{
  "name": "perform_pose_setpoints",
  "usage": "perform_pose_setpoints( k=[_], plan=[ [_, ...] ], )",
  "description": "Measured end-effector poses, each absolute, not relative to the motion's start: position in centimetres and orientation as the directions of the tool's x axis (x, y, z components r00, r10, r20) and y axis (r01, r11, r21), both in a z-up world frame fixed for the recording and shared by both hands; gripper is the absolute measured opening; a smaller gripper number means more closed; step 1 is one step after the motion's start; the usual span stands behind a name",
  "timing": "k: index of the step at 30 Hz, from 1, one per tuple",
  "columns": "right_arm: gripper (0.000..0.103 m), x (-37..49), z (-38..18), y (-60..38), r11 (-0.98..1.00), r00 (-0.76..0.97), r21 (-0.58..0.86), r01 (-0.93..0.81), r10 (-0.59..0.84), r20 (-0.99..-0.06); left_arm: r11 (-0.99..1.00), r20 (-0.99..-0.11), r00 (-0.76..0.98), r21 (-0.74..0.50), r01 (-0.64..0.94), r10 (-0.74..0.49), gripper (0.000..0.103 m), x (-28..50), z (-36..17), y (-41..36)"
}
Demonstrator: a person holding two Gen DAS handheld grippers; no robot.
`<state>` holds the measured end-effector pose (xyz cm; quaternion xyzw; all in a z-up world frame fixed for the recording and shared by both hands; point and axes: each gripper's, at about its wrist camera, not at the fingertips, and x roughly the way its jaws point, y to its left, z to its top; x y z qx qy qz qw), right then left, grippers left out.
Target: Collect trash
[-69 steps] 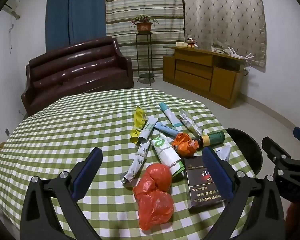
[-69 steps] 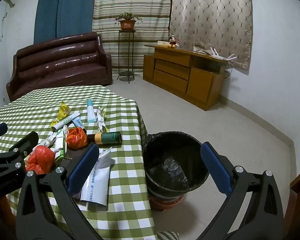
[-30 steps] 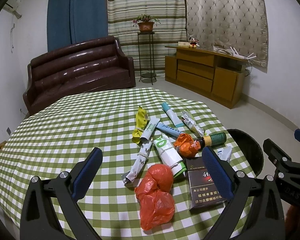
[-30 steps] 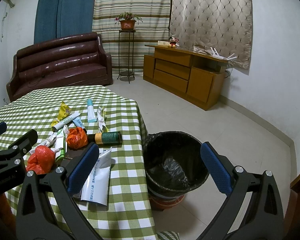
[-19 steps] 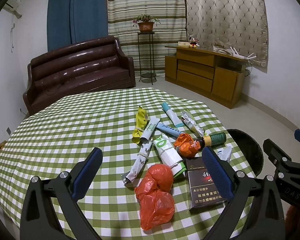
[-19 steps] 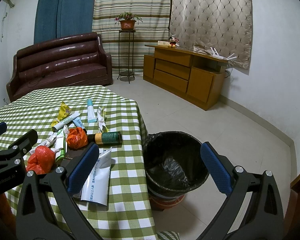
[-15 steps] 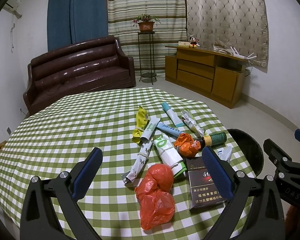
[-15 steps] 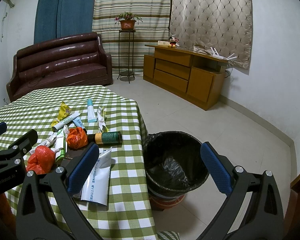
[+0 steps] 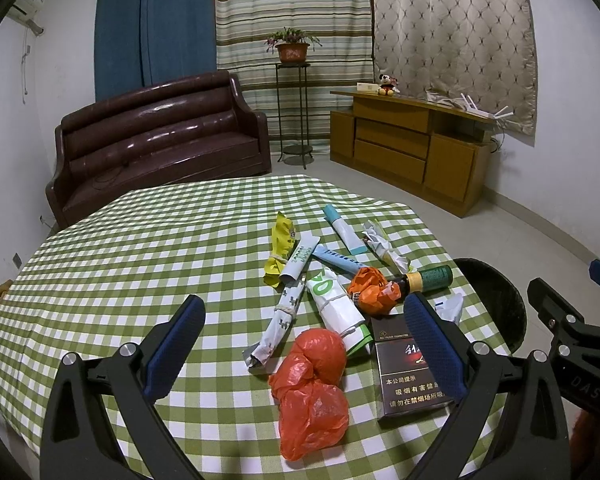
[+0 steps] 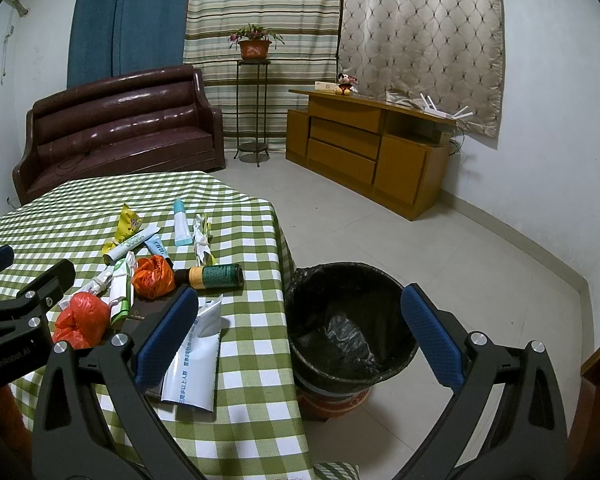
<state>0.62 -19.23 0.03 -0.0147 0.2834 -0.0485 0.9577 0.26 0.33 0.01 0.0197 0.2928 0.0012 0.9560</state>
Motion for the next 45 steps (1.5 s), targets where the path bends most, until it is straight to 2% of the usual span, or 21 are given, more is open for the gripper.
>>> perform_pose_setpoints(
  k=[38, 45],
  plan=[
    [0.098, 0.8, -0.5, -19.6, 0.995, 0.819, -0.043, 0.085, -0.094, -0.566, 1.0, -0.595, 0.804, 0.017, 0.022, -0.008, 0.097, 0.8, -0.7, 0.8],
    [0.086, 1.1, -0.9, -20.0, 0.997, 0.8, -0.032, 0.075, -0.079, -0.595, 0.999, -0.604, 0.797, 0.028, 0.036, -0.011, 0.096, 0.5, -1.2, 1.6]
  ],
)
